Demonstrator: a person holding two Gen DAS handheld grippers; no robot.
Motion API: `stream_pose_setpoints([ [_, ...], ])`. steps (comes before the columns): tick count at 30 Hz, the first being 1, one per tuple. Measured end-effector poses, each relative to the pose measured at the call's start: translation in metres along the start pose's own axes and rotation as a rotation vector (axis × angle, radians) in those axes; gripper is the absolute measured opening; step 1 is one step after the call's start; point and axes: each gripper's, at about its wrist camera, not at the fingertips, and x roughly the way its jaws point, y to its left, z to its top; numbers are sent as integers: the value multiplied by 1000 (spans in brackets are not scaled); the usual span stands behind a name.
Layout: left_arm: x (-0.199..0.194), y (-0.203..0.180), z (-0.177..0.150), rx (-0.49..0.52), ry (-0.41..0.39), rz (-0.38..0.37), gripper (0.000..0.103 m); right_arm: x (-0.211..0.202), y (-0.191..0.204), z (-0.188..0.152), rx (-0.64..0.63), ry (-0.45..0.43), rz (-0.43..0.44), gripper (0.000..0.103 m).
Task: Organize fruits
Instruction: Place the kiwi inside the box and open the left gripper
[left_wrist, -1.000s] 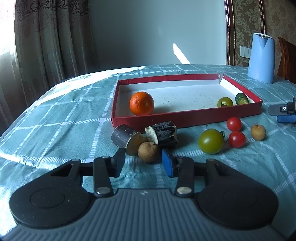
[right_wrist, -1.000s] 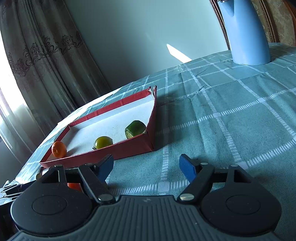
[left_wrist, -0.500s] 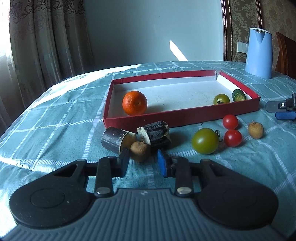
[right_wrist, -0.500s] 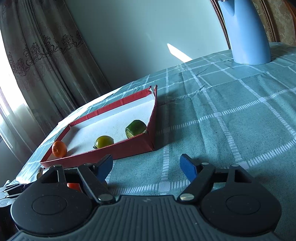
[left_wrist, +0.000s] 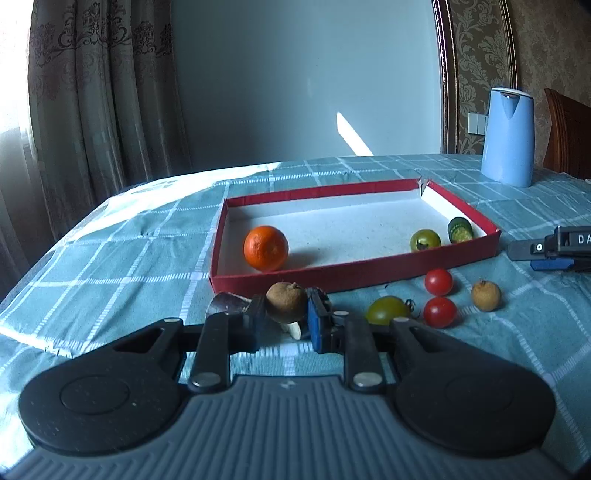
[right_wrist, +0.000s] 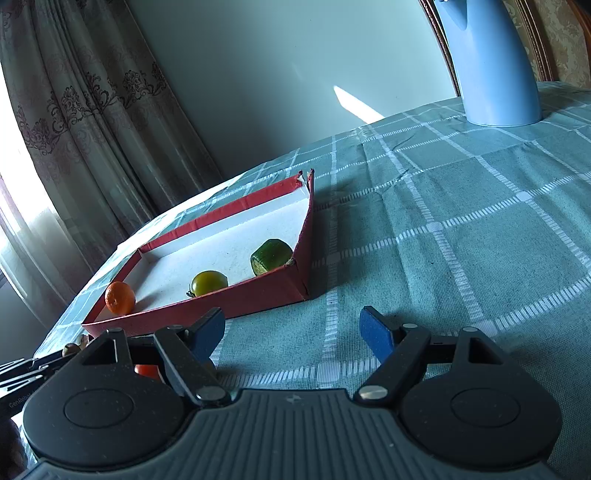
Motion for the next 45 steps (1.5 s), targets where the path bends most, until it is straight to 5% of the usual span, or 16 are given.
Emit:
stream_pose_setpoints([
  [8, 39, 3, 33, -34, -5, 54, 22, 1, 0, 0, 2, 0, 1, 80],
  [21, 88, 20, 28, -136, 86, 118, 24, 1, 0, 0, 3, 2, 8, 82],
  [30, 66, 27, 24, -193, 45, 94, 40, 2, -1, 0, 7, 2, 13, 84],
  [45, 22, 40, -9, -225, -3, 176, 90, 0, 0, 0, -1, -2, 7, 84],
])
